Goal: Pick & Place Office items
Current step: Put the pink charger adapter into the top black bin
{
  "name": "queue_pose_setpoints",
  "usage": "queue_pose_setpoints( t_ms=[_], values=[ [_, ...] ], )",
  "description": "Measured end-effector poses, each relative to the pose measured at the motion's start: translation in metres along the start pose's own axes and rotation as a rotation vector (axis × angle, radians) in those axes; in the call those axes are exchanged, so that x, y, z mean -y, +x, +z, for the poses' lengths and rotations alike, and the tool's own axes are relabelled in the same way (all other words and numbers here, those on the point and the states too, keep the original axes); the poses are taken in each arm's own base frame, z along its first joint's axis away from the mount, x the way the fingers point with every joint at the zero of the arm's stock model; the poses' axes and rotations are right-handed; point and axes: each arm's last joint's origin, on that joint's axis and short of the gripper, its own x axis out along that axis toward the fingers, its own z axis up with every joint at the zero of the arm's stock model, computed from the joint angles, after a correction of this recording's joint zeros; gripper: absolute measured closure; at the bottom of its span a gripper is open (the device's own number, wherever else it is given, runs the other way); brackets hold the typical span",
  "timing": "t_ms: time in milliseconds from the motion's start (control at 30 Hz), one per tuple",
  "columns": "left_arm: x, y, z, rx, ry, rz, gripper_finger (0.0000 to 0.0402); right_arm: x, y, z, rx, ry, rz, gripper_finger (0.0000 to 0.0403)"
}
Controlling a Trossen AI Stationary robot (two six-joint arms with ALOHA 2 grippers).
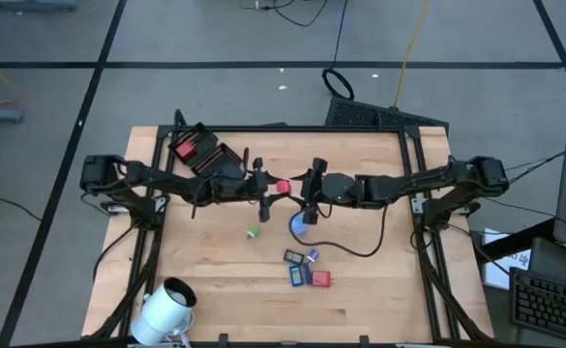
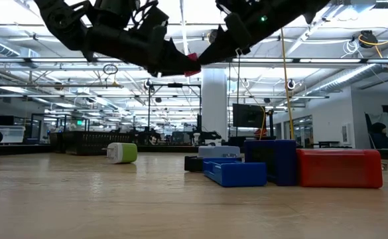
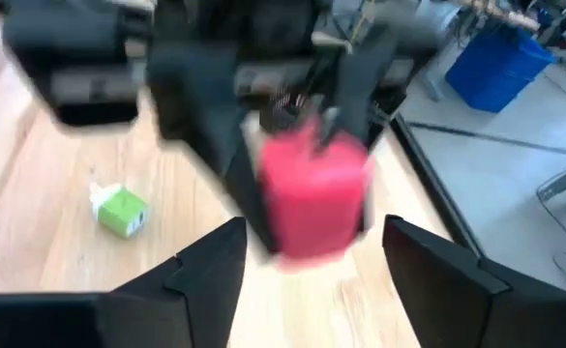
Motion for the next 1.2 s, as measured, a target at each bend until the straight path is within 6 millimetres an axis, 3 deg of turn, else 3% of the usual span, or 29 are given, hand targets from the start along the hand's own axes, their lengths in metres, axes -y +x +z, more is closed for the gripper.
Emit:
queue_pose_setpoints(
  t_ms=[200,300,433,700,867,1000,1200],
  values=[
    [-0.01,-0.019,0.009,-0.117,0.007,0.218,0.0248,-0.001,0.001,-0.002,-0.012,-0.004,0.009,0.015],
    [-0.015,-0.034,0.019,-0.135,-0.006,0.286,0.0248,-0.001,0.001,-0.003,-0.02,-0.006,0.012,0.015],
    [-0.025,-0.053,0.018,-0.147,-0.033,0.332,0.0248,-0.001,0.001,-0.003,-0.019,0.003,0.012,0.0149],
    [-0.057,-0.095,-0.03,-0.132,-0.202,0.524,0.0249,-0.003,0.0,-0.002,-0.015,0.005,0.02,0.0149],
    [-0.077,-0.119,-0.051,-0.09,-0.398,0.802,0.0249,-0.003,0.0,-0.001,-0.01,0.006,0.019,0.0149],
    [-0.086,-0.13,-0.063,-0.123,-0.505,1.007,0.0249,-0.003,0.0,-0.001,-0.007,0.006,0.018,0.0149],
    [-0.096,-0.14,-0.079,-0.189,-0.613,1.156,0.0244,-0.003,0.0,0.0,0.008,0.011,0.016,0.0149]
  ],
)
